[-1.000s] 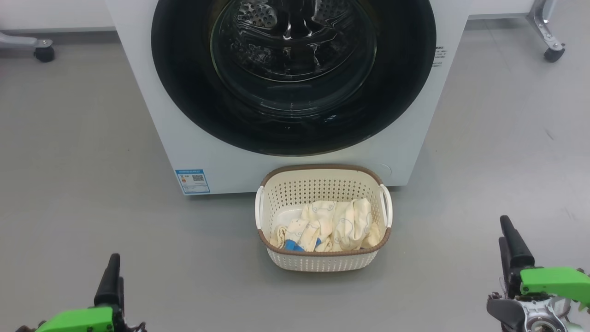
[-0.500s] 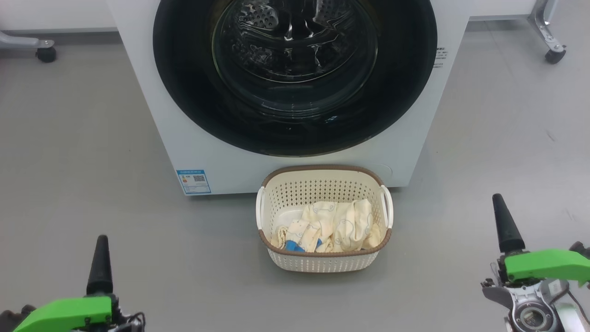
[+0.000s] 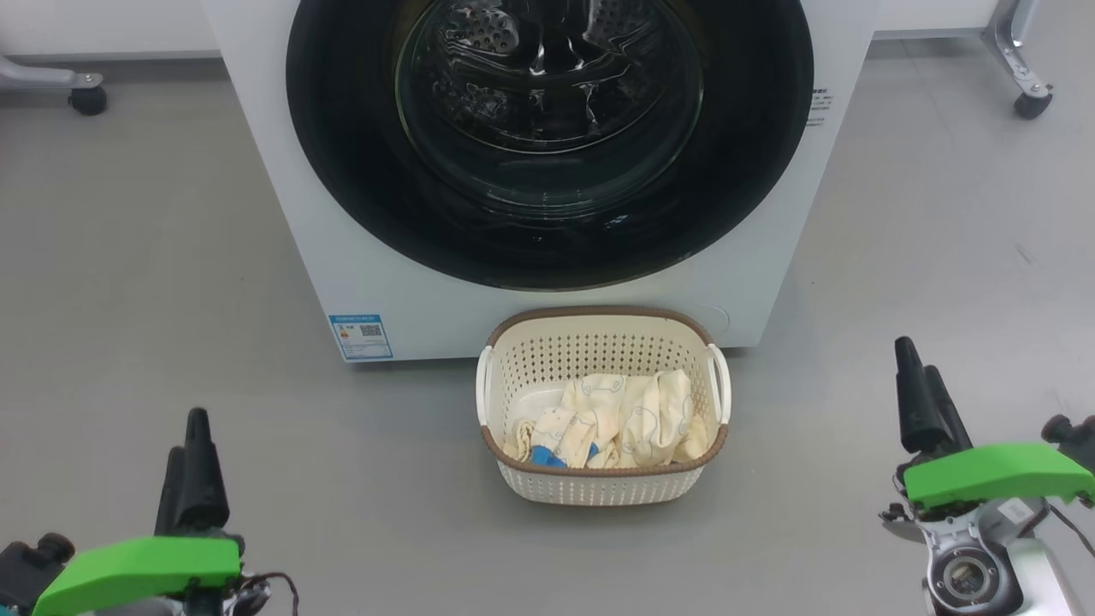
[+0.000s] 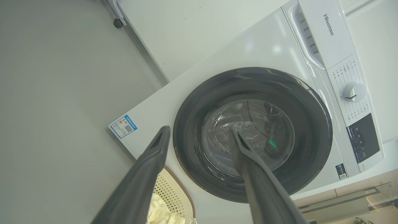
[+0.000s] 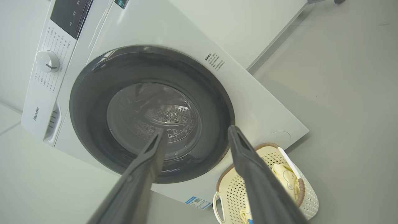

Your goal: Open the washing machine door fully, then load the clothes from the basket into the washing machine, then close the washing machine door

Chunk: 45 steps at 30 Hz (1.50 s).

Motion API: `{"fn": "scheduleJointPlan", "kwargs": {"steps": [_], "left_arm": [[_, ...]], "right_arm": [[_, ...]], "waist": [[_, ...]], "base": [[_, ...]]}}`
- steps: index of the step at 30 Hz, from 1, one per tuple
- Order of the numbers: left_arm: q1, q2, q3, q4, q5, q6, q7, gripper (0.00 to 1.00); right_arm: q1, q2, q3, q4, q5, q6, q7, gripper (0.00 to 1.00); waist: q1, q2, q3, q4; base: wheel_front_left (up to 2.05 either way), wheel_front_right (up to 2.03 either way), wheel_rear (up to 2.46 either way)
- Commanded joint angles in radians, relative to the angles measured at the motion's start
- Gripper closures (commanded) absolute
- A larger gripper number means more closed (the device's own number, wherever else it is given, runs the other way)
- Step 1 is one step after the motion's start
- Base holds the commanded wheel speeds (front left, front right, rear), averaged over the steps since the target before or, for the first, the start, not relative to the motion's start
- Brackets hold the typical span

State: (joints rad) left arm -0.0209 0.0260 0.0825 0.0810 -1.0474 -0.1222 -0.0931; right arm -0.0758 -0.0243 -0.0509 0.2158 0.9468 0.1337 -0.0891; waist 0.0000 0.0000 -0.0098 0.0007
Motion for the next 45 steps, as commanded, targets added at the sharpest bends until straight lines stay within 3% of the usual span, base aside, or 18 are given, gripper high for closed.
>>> {"fn": "scheduleJointPlan", "kwargs": {"steps": [1,16,28,35,45], "left_arm": [[-0.053,0.016,0.013,-0.046,0.034,0.003,-0.011,0.00],[-0.051,0.019,-0.050,-0.093,0.383,0.050,-0.058,0.00],[-0.049,0.022,-0.119,-0.036,0.726,0.137,-0.094,0.00],[-0.051,0.030,-0.150,-0.038,0.821,0.160,-0.114,0.00],[-0.053,0.032,-0.171,0.027,0.888,0.131,-0.141,0.00]], "right_arm": [[-0.070,-0.016,0.018,-0.043,-0.029,-0.002,-0.015,0.00],[-0.095,-0.019,0.084,-0.039,-0.278,-0.002,-0.062,0.00],[-0.112,-0.021,0.082,0.020,-0.438,-0.002,-0.098,0.00],[-0.125,-0.023,0.101,0.069,-0.524,-0.003,-0.107,0.00],[-0.146,-0.024,0.118,0.115,-0.621,-0.003,-0.110,0.00]], "waist": [[0.0000,0.0000,0.000,0.000],[0.0000,0.0000,-0.003,-0.002],[0.0000,0.0000,-0.010,0.002],[0.0000,0.0000,-0.009,0.000],[0.0000,0.0000,-0.011,-0.004]], "base": [[0.00,0.00,0.00],[0.00,0.00,0.00],[0.00,0.00,0.00],[0.00,0.00,0.00],[0.00,0.00,0.00]]}}
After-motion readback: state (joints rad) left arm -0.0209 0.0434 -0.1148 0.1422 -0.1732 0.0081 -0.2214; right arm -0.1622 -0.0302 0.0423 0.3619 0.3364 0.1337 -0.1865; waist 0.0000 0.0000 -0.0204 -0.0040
